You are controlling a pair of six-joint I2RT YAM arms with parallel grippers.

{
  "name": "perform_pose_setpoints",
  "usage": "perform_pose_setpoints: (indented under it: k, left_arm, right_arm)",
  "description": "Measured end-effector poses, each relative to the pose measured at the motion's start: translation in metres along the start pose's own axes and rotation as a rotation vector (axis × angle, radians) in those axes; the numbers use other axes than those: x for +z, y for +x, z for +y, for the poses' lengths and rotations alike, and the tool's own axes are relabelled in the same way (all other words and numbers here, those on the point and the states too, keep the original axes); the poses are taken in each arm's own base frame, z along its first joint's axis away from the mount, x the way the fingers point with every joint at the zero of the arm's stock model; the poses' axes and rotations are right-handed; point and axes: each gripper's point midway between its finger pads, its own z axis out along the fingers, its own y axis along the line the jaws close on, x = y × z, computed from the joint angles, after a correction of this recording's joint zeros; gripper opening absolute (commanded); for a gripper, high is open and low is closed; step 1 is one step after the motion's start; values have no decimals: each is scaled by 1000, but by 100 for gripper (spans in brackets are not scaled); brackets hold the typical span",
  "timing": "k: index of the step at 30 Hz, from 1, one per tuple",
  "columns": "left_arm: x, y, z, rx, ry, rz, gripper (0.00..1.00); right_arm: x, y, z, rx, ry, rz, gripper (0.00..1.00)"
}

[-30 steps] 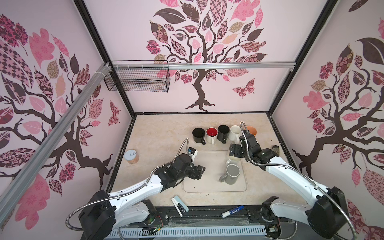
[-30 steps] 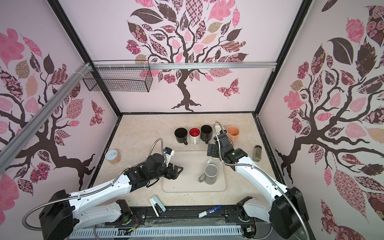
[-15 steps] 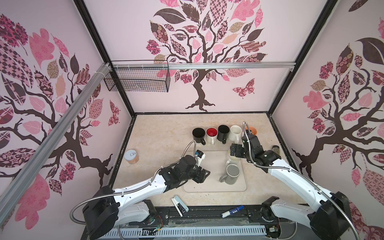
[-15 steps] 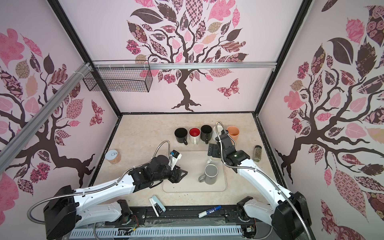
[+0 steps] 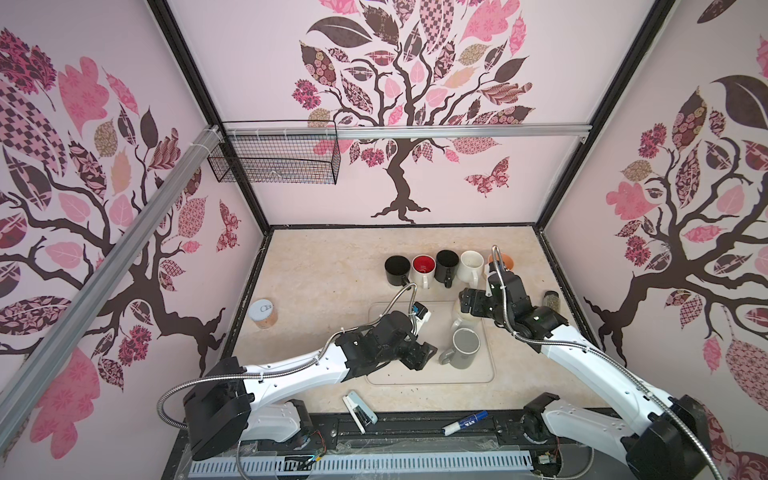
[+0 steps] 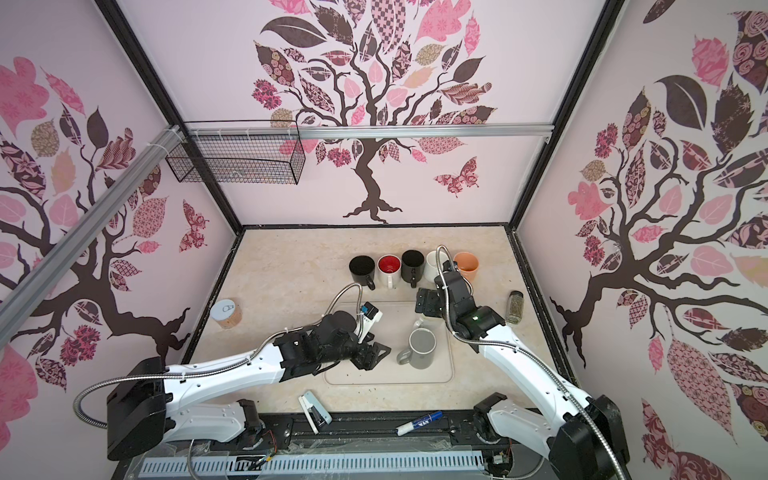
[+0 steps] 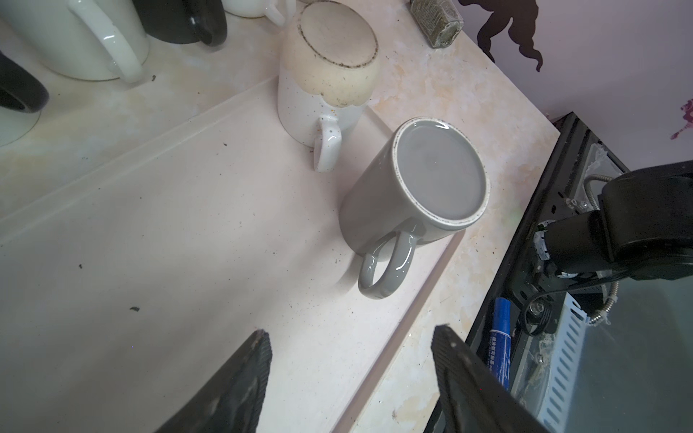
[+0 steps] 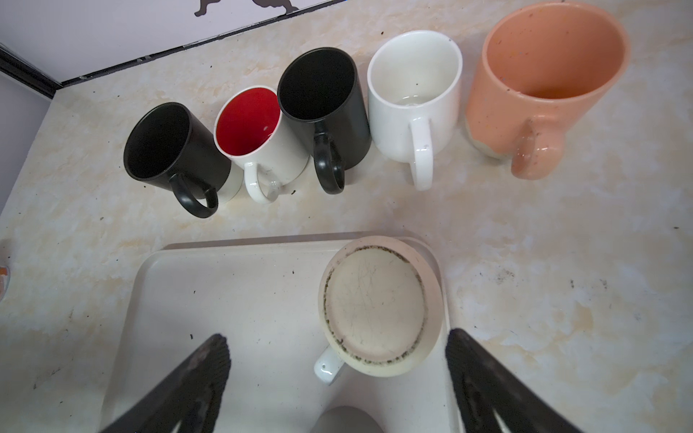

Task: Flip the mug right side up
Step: 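Move the left gripper over the upside-down grey mug while the right gripper hovers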

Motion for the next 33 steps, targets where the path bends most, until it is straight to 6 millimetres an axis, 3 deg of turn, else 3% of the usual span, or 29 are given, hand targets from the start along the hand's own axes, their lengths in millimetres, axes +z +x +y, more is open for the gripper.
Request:
perform_pose_setpoints:
  k: [10,24,29,33]
  left_arm:
    - [22,12,-10,45,21,67,51]
    - [64,18,-28,116,80,139,52]
    - [78,22,-25,138,71,165,34]
    - [91,21,-25,166,64,183,33]
  right_arm:
    - [-12,-11,2,9,-16,-54,91]
    - [-17,-4,-2,13,-34,-75,90]
    - [-22,-6,-1,17,-51,-97,90]
    - [-22,-4,-1,17,-56,-94,90]
